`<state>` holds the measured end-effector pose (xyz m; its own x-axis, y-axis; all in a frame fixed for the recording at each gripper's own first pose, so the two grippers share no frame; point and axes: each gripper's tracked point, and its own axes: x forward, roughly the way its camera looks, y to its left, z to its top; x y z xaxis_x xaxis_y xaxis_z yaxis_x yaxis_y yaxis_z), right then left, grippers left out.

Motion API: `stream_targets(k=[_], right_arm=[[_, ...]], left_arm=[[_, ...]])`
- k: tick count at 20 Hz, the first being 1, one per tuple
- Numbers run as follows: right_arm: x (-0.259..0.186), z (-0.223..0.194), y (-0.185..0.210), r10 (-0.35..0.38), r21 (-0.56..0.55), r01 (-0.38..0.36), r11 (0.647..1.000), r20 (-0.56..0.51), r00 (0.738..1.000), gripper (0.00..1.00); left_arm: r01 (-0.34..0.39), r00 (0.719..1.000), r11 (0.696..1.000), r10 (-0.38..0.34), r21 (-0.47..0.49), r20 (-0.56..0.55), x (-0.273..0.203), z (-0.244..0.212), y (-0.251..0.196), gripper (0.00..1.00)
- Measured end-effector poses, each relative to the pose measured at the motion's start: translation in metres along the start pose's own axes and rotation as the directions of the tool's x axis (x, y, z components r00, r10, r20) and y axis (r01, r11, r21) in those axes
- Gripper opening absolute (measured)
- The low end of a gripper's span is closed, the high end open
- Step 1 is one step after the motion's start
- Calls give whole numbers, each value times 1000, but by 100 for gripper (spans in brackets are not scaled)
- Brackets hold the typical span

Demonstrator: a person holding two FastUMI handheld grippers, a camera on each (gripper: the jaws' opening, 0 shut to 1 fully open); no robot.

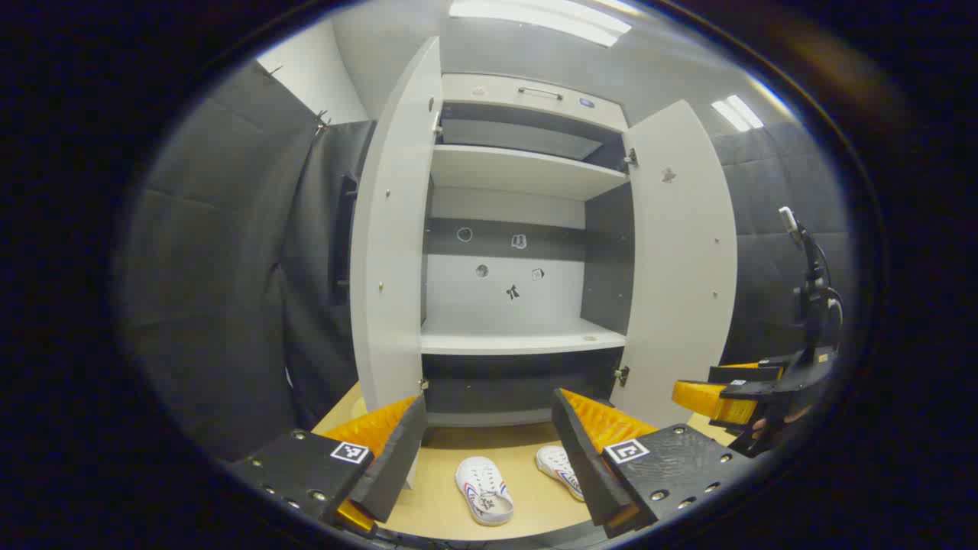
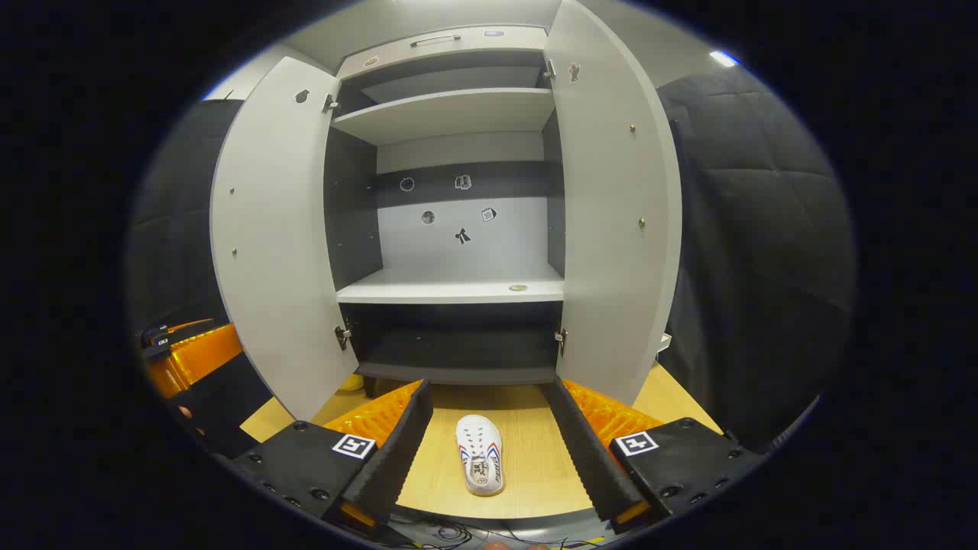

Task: Grab one shoe with the right hand and put it into the shoe cabinet, grab the other shoe with the left hand and put it into the shoe cabinet; then close the right door with the right hand and the left door with the left hand.

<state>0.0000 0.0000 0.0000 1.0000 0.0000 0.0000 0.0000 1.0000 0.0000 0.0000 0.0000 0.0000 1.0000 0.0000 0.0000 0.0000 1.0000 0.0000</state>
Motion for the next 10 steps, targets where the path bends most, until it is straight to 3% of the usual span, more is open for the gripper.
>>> stream_targets(k=[1,7,8,10], right_arm=[[-3,-3,4,-13,-11,13,1000,-5,1000,98],[-15,12,10,-52,-52,53,997,28,998,98],[-14,15,8,-59,-47,60,997,33,998,92],[-12,14,3,-75,-46,77,996,31,997,98]], left_arm=[[11,1000,1000,-11,4,8,-3,2,3,94],[81,996,997,-81,12,37,-7,9,6,94],[87,995,996,-87,21,39,-6,9,5,94],[97,994,995,-98,33,42,-3,11,0,95]])
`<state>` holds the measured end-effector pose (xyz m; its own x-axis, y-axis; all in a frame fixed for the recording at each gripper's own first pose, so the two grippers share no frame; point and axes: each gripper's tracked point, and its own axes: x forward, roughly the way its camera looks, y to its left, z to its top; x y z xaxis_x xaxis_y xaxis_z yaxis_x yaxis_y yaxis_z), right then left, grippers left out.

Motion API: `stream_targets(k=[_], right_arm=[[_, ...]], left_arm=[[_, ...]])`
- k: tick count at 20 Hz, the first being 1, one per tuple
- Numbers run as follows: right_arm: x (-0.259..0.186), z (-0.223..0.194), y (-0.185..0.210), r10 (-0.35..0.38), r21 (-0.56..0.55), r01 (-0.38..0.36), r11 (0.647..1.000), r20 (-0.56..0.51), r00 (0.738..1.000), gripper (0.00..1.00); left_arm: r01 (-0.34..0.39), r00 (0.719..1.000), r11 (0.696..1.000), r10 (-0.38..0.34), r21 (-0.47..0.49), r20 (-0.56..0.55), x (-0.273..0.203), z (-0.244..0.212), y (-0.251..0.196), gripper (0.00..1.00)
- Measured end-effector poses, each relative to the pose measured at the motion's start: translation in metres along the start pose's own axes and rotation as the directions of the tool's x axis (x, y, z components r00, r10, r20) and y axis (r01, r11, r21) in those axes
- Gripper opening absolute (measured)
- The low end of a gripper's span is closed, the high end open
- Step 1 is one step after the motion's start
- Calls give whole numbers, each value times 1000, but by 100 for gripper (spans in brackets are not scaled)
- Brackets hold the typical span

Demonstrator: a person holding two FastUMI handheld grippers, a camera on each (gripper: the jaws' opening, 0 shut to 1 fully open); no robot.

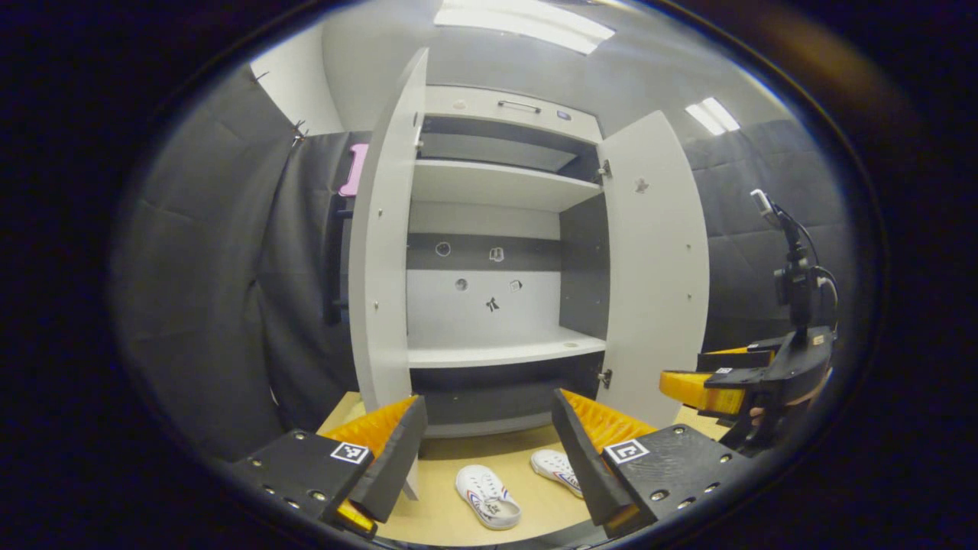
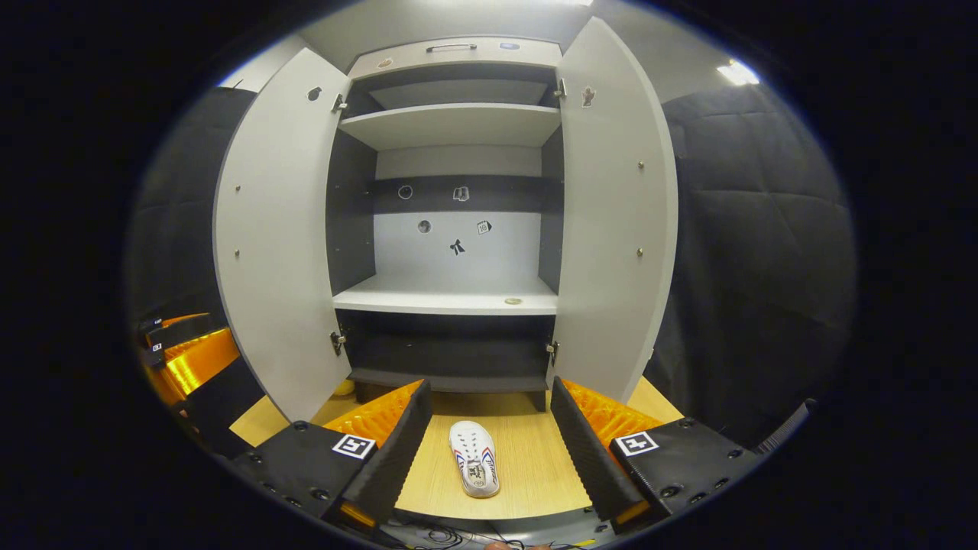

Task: Grab one shoe with the right hand and put it into the shoe cabinet, grab the other shoe with the left hand and put it into the shoe cabinet; then close the right door with the right hand and the left door with the left hand.

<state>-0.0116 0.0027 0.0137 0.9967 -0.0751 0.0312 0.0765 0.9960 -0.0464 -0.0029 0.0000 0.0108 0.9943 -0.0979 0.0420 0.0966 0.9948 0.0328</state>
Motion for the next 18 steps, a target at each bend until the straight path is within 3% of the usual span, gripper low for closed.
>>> stream_targets(k=[2,3,4,9,10,11,18], right_arm=[[4,1,-4,1,1,-1,1000,11,1000,98],[7,1,-4,11,5,-11,1000,18,1000,92],[11,1,-2,26,9,-26,1000,16,1000,98],[37,-15,6,104,9,-104,995,-41,994,98],[42,-17,10,132,22,-131,991,-55,990,93],[49,-22,14,157,32,-155,987,-69,985,98],[96,-91,37,258,36,-258,965,-267,928,98]], left_arm=[[7,1000,1000,-7,3,11,5,5,-7,94],[5,1000,1000,-5,0,14,8,7,-8,95],[-4,1000,1000,4,-4,11,12,7,-10,95],[-59,998,998,58,-28,-30,25,-2,-8,95],[-72,997,997,72,-14,-35,26,-3,-6,95],[-84,996,996,83,-6,-40,27,-3,-5,95],[-161,984,987,159,-24,-77,28,-10,1,96]])
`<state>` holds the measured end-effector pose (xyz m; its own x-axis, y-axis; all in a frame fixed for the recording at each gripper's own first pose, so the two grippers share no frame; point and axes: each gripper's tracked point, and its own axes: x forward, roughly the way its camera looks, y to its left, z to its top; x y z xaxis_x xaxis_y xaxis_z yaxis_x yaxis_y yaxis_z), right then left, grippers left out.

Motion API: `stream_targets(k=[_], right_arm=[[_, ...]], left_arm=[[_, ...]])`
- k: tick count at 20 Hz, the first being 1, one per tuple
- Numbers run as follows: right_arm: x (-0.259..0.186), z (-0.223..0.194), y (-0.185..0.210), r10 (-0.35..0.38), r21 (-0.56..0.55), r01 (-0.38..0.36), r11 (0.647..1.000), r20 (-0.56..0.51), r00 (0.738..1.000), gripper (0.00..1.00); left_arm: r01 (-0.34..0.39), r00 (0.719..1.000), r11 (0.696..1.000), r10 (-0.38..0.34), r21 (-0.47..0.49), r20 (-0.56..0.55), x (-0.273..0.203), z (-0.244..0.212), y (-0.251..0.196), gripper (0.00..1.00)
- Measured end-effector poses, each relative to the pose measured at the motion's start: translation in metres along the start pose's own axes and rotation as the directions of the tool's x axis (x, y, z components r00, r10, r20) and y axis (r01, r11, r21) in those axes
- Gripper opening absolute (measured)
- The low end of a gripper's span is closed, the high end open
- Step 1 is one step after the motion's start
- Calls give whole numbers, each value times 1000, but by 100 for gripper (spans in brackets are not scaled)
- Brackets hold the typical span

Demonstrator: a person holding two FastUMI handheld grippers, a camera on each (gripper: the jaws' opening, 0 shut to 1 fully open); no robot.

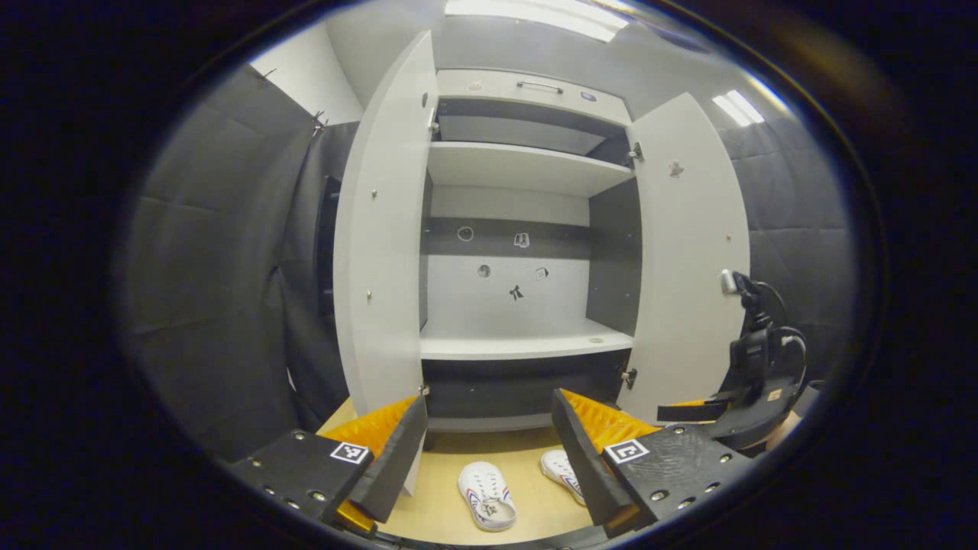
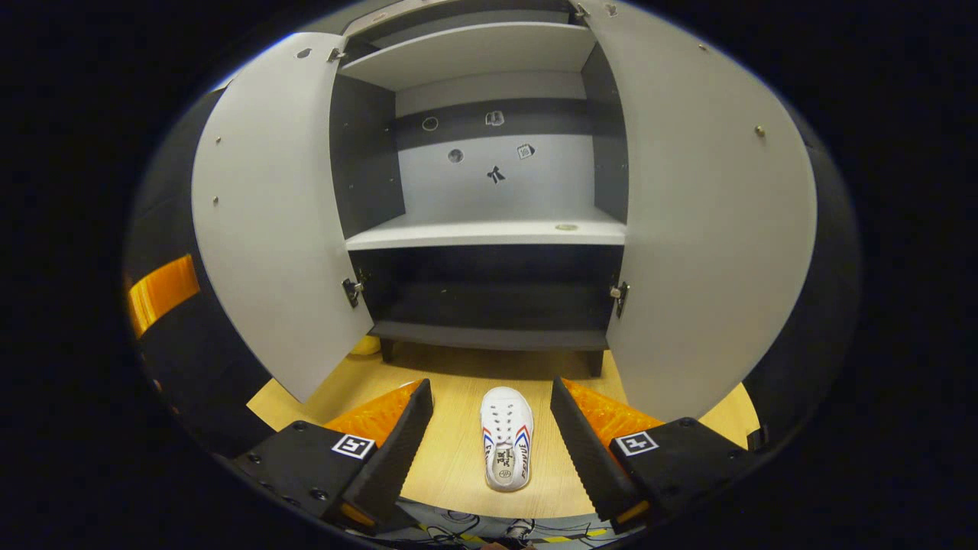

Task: Grab one shoe with the right hand and put it into the shoe cabinet, grab the other shoe with the left hand and put it into the shoe cabinet; then close the right door with the right hand and the left door with the left hand.

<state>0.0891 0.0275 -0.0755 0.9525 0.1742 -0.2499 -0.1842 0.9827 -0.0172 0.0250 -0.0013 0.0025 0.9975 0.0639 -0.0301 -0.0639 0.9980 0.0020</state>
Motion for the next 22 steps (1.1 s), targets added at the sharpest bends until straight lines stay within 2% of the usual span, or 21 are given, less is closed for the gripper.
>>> stream_targets(k=[5,9,12,16,22], right_arm=[[41,-37,20,94,4,-94,996,-137,986,98],[77,-65,22,126,-14,-134,991,-243,962,98],[107,-87,27,168,-18,-184,983,-325,931,98],[139,-121,25,169,-45,-211,976,-446,879,99],[153,-157,8,131,-3,-161,987,-561,818,99]], left_arm=[[-63,997,998,62,-17,-41,-4,-13,10,95],[-120,990,992,117,-30,-82,-8,-25,19,95],[-158,982,987,153,-40,-113,-11,-37,23,95],[-199,971,979,191,-48,-143,-11,-48,23,95],[-284,949,958,276,-36,-153,-4,-50,18,95]])
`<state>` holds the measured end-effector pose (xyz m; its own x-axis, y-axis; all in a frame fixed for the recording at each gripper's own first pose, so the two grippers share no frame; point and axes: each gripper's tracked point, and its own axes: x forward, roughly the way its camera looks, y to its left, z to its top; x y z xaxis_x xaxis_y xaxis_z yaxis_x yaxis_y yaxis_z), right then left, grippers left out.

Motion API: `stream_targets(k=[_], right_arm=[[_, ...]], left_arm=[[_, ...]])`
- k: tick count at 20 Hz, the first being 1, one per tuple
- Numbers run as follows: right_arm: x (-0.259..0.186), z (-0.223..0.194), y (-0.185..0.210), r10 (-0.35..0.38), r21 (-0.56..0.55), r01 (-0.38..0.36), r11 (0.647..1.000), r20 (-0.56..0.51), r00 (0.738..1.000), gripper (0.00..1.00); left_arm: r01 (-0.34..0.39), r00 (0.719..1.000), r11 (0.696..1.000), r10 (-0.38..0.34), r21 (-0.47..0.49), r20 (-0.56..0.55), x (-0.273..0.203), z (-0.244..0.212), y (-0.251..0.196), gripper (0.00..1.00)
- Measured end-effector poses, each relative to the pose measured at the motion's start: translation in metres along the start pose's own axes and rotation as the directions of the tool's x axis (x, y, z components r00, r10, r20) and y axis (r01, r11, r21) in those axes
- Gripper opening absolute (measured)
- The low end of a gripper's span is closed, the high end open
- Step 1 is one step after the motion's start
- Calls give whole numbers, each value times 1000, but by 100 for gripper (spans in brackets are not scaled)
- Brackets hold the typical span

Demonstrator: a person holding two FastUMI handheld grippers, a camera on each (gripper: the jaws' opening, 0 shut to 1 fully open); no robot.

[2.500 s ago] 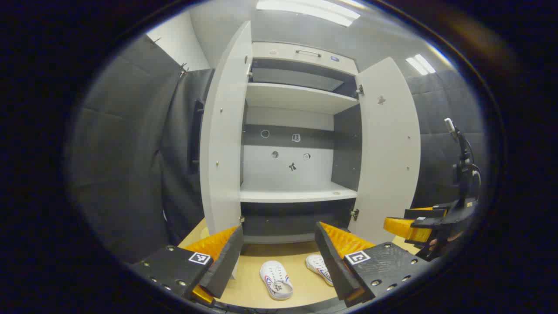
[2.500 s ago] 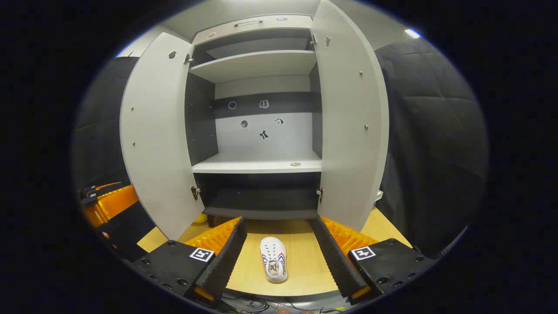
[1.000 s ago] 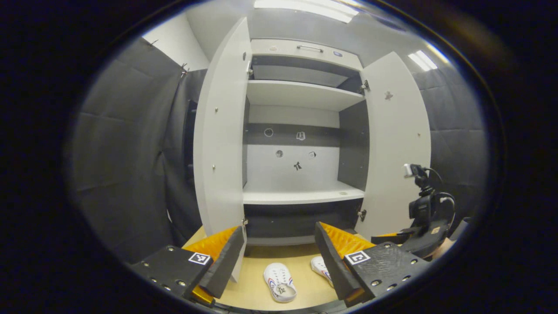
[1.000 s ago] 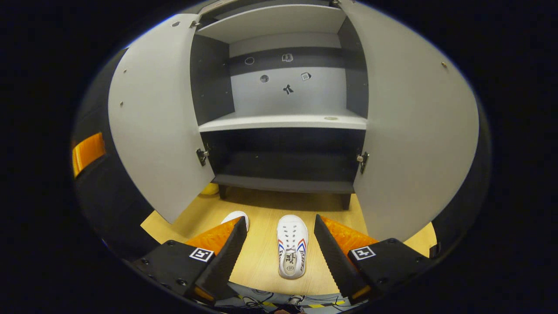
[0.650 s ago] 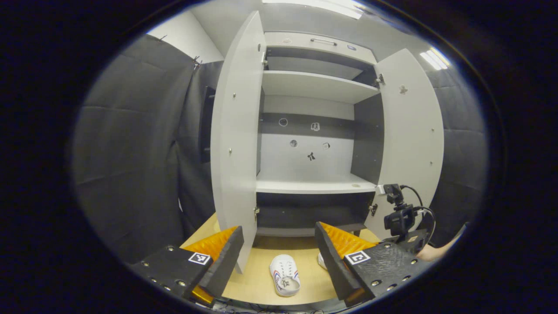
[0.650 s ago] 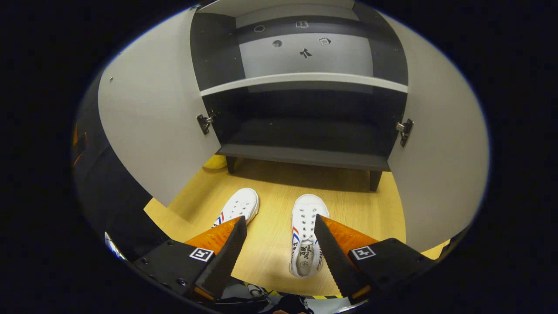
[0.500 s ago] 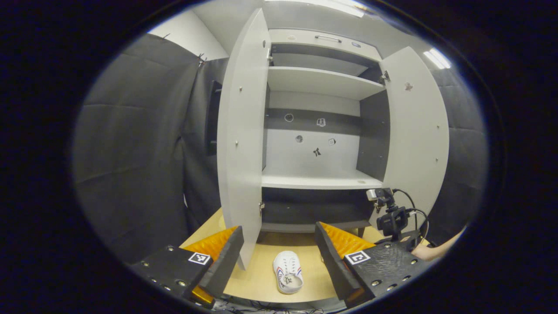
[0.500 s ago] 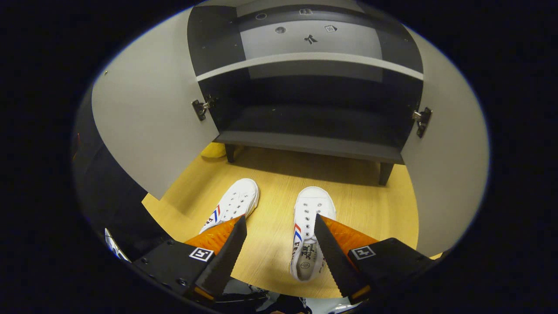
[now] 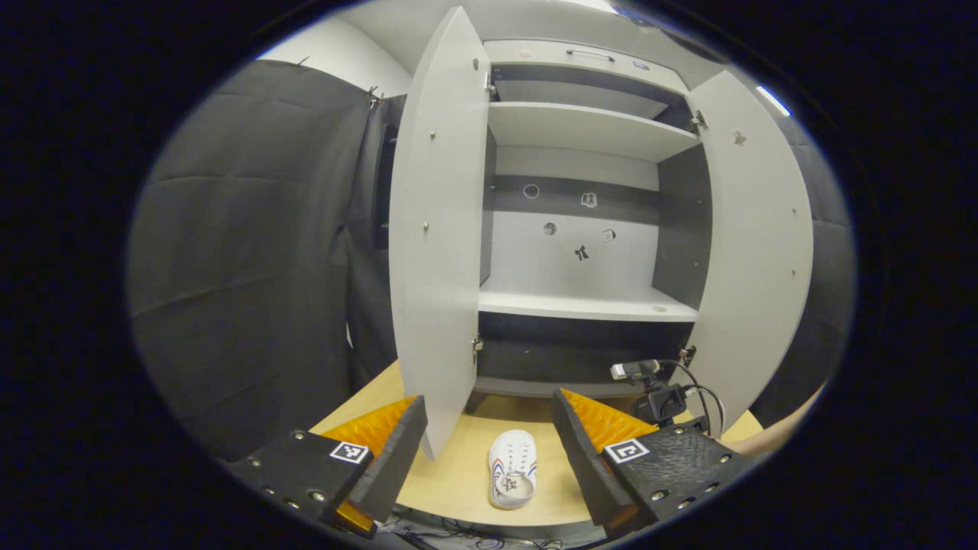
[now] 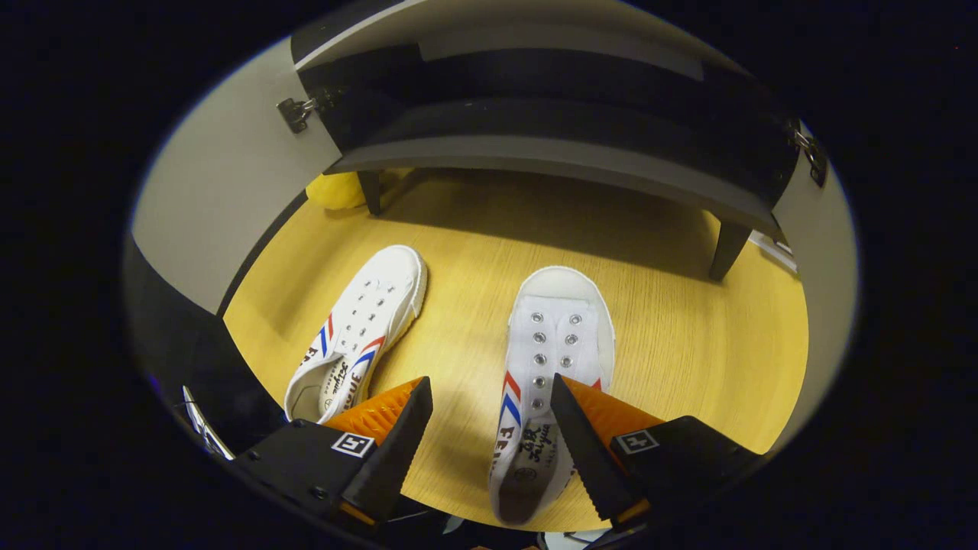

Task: Grab one shoe with the right hand and put it into the shoe cabinet, grab the other shoe with the left hand and put it into the shoe cabinet; then close the right door with the right hand and the left door with the left hand.

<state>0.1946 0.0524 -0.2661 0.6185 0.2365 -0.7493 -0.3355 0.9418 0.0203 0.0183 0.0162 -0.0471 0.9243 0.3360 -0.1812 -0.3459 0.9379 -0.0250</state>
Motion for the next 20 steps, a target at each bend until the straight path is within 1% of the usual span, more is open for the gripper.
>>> stream_targets(k=[1,2,3,4,5,6,7,8,9,10,12,13,14,16,17,18,20], right_arm=[[4,-2,1,12,4,-12,1000,-5,1000,99],[8,-3,2,17,-5,-17,1000,-15,1000,98],[13,-8,3,25,-31,-26,999,-32,999,87],[18,-13,4,25,-69,-29,997,-57,998,87],[19,-13,-4,-24,-113,17,993,-62,998,84],[23,-13,-8,-57,-141,46,989,-70,996,83],[22,-12,-13,-96,-164,84,983,-67,993,64],[22,-11,-18,-127,-168,117,979,-52,991,51],[21,-10,-18,-128,-143,121,982,-41,991,39],[22,-10,-17,-122,-131,117,984,-36,992,31],[19,-7,-19,-104,-124,98,987,-35,994,31],[19,-9,-19,-96,-117,91,989,-39,995,14],[15,-9,-19,-79,-100,74,992,-46,996,14],[20,-9,-20,-57,-47,54,997,-56,997,4],[15,-9,-19,-45,-33,43,999,-66,997,2],[19,-10,-19,-38,-29,36,999,-77,996,2],[14,-9,-21,-57,-7,56,998,-72,996,2]], left_arm=[[-13,1000,1000,13,-2,-2,2,-1,-2,96],[-25,1000,1000,25,-5,-6,3,-3,-5,94],[-37,999,999,36,-15,-17,5,-5,-6,94],[-45,999,998,44,-33,-27,8,-9,-9,95],[-53,998,997,51,-51,-33,11,-9,-11,94],[-64,997,996,62,-61,-37,13,-12,-12,95],[-78,996,995,75,-63,-40,15,-12,-13,95],[-88,995,994,86,-59,-41,16,-13,-14,95],[-90,995,994,88,-57,-42,14,-14,-16,95],[-81,996,995,78,-57,-44,13,-15,-19,95],[-49,997,997,45,-56,-56,13,-20,-28,94],[-30,998,998,27,-53,-64,13,-23,-31,94],[-13,998,999,10,-45,-68,14,-24,-33,95],[17,998,999,-19,-31,-68,17,-25,-34,94],[33,997,999,-35,-27,-70,19,-25,-33,94],[53,996,998,-55,-28,-72,21,-24,-33,95],[116,988,993,-118,-29,-100,26,-28,-38,95]])
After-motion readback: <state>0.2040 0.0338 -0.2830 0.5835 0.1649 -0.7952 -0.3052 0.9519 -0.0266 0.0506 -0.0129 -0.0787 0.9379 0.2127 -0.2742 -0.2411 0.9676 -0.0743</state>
